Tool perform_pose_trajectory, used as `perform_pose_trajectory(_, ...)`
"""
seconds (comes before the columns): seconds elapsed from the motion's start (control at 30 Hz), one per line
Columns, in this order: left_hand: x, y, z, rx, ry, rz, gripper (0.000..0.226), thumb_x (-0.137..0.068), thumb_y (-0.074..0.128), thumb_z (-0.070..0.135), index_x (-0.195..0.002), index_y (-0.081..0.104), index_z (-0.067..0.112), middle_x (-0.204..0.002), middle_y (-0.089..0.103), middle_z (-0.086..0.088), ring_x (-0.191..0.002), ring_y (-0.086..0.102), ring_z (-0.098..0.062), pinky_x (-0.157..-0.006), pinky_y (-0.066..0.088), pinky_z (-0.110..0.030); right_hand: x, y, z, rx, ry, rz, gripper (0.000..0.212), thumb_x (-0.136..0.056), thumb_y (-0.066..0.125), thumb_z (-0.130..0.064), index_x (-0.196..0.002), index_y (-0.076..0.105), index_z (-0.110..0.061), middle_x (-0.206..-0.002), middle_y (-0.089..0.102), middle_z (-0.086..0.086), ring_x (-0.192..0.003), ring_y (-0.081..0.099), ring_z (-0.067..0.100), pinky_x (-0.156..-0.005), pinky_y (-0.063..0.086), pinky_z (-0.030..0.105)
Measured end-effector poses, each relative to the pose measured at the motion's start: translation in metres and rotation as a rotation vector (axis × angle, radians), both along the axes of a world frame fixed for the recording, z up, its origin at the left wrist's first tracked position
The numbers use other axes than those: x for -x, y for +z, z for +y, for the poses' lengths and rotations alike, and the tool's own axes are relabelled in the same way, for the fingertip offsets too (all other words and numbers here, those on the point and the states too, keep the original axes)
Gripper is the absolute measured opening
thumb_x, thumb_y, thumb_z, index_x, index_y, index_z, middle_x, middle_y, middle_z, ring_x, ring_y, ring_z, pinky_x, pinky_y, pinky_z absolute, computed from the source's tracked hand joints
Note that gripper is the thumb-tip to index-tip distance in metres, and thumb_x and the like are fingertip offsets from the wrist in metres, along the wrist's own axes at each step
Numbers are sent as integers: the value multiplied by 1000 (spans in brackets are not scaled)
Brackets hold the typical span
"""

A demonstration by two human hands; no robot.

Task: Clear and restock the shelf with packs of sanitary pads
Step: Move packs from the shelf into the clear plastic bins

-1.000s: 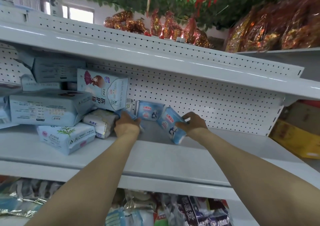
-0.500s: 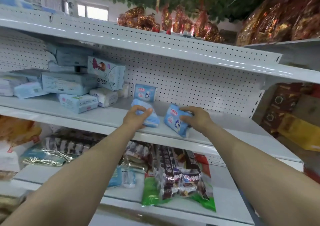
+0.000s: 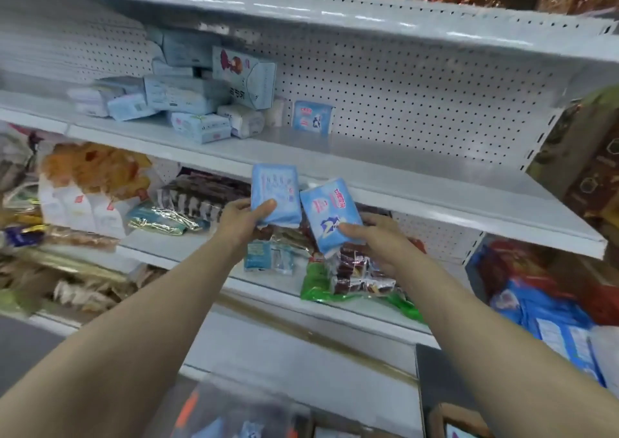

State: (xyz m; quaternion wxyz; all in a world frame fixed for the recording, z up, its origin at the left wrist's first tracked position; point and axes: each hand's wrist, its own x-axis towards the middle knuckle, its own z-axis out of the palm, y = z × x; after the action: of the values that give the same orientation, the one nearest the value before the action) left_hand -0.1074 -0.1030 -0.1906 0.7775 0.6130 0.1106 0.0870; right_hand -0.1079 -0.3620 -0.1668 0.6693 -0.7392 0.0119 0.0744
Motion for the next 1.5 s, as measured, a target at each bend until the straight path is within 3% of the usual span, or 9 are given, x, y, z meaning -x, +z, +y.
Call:
perform_pose_trajectory(0.23, 29, -87, 29, 205, -90, 234, 34, -90, 71, 7, -117, 51, 7, -113, 64, -14, -93, 65, -23, -74, 56, -35, 32, -95, 28, -113, -21, 245, 46, -82, 76, 4, -122, 56, -3, -116, 70, 19, -89, 72, 28, -68, 62, 32)
perform_pose_trajectory(0.37, 31, -145, 64, 215, -129, 375, 37, -89, 71, 7, -122, 53, 7, -120, 64, -14, -92, 67, -20, -70, 54, -32, 38, -145, 44, -77, -71, 397, 50, -80, 80, -1, -124, 56, -2, -117, 71, 19, -102, 72, 33, -91, 59, 44)
perform_pose_trajectory(0.57, 41, -229, 127, 155, -142, 638, 43, -86, 77, 23, -122, 57, 11, -115, 65, -10, -90, 66, -17, -64, 56, -27, 56, -219, 78, -57, -146, 589, 48, -82, 82, -18, -125, 62, -10, -118, 73, 8, -101, 71, 20, -79, 58, 33)
perform_pose_trajectory(0.67, 44, -273, 149, 75, -168, 730, 43, -83, 80, 27, -116, 63, 6, -106, 67, -12, -79, 66, -18, -54, 53, -23, 66, -264, 99, -63, -193, 690, 48, -82, 83, -20, -123, 63, -8, -114, 74, 11, -99, 71, 22, -83, 58, 35)
perform_pose_trajectory(0.87, 59, -370, 146, 35, -147, 935, 17, -87, 76, 21, -88, 66, 7, -70, 63, -3, -54, 60, -9, -49, 49, -22, 83, -369, 130, -101, -284, 886, 21, -93, 69, -10, -112, 66, -2, -94, 73, 10, -67, 71, 14, -51, 54, 20)
perform_pose_trajectory(0.97, 65, -439, 141, 14, -81, 1012, 25, -86, 78, 20, -76, 57, 10, -75, 57, -7, -66, 56, -15, -62, 48, -26, 78, -438, 135, -114, -312, 939, 14, -93, 69, -7, -106, 66, -2, -95, 73, 12, -81, 71, 27, -67, 62, 32)
perform_pose_trajectory(1.1, 65, -539, 142, -10, -43, 1071, 53, -80, 84, 28, -117, 61, -1, -108, 63, -17, -82, 61, -20, -55, 51, -24, 73, -549, 142, -92, -331, 977, 59, -74, 89, -22, -125, 66, -4, -115, 72, 15, -107, 69, 37, -99, 53, 53)
perform_pose_trajectory(1.3, 64, -688, 139, -5, 33, 1107, 52, -79, 84, 24, -114, 61, -7, -103, 63, -17, -80, 61, -21, -54, 54, -23, 67, -684, 162, -80, -367, 1017, 34, -87, 78, -14, -118, 66, -8, -110, 73, 9, -97, 71, 23, -71, 57, 28)
perform_pose_trajectory(1.5, 51, -812, 130, 17, 20, 1136, 25, -81, 83, 21, -86, 65, 3, -95, 67, -13, -79, 64, -20, -60, 54, -23, 57, -806, 168, -53, -392, 1009, 34, -86, 79, -19, -117, 68, -14, -111, 72, 5, -101, 68, 22, -78, 55, 30)
